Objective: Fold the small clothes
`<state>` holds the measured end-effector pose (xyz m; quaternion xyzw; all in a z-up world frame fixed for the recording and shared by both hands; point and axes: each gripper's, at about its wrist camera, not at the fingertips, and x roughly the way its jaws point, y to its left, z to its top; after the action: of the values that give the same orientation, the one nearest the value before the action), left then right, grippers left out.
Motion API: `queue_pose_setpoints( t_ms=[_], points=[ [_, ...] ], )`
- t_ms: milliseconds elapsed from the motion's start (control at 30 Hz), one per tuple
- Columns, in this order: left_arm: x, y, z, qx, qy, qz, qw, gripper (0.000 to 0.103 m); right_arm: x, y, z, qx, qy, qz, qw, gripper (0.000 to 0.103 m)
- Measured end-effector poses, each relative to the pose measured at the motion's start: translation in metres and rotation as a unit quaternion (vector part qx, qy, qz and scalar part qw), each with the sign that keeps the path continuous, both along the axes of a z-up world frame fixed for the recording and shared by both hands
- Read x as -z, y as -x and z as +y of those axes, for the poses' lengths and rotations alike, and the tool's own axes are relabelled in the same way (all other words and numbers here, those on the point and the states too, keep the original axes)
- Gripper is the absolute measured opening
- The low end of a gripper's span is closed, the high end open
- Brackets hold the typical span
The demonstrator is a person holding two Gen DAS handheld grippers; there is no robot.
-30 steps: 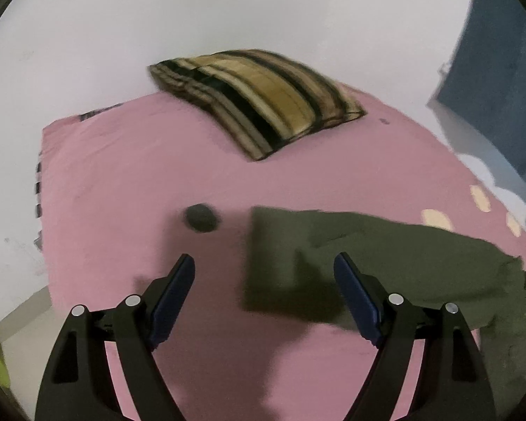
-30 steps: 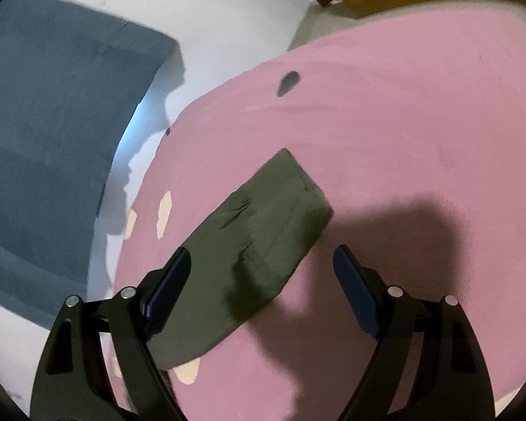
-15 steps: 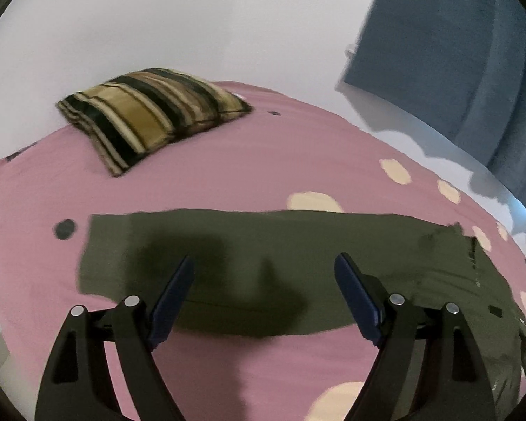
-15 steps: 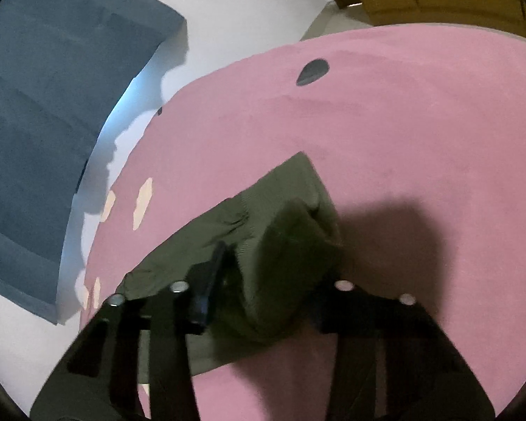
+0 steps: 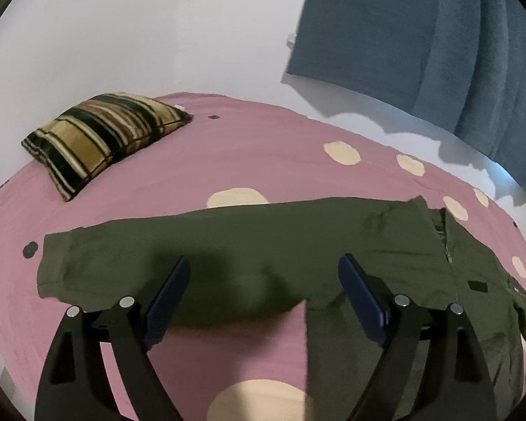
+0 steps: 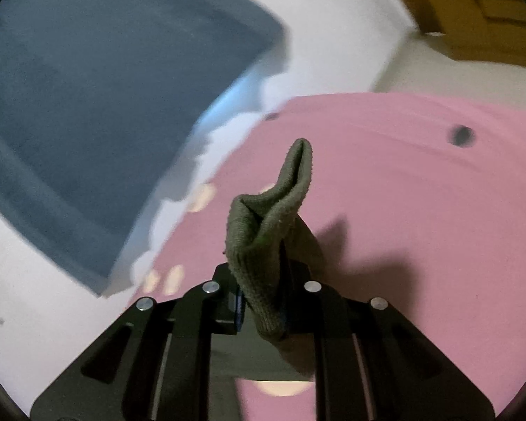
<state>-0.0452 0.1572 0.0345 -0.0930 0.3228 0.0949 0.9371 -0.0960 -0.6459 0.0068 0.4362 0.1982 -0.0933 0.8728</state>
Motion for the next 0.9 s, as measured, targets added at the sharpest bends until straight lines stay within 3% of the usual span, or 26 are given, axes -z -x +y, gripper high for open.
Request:
queue_pose_setpoints(
  t_ms=[200,367,700,900],
  points=[
    [-0.008,0.005,-0.018,0.017,-0.018,-0.013,0.9996,0.085,-0.060,-0.049,0.080,-0.086,0.049,-0.037,0.994,0.014],
    [-0.009,0.010,-0.019,0.016,-0.016,-0.019,0.9995,0.085,-0.083,-0.097,0.154,-0.154,0.073,-0.041,0.984,0.014],
    [-0.007,0.012,-0.008,-0.001,0.006,-0.019,0.9998,0.085,-0.078,-0.155,0.307,-0.277,0.129,-0.020,0.952,0.014],
    [-0.005,0.012,-0.007,-0.001,0.014,-0.015,0.9998,0.085,-0.047,-0.165,0.389,-0.334,0.171,0.021,0.927,0.014]
  ],
)
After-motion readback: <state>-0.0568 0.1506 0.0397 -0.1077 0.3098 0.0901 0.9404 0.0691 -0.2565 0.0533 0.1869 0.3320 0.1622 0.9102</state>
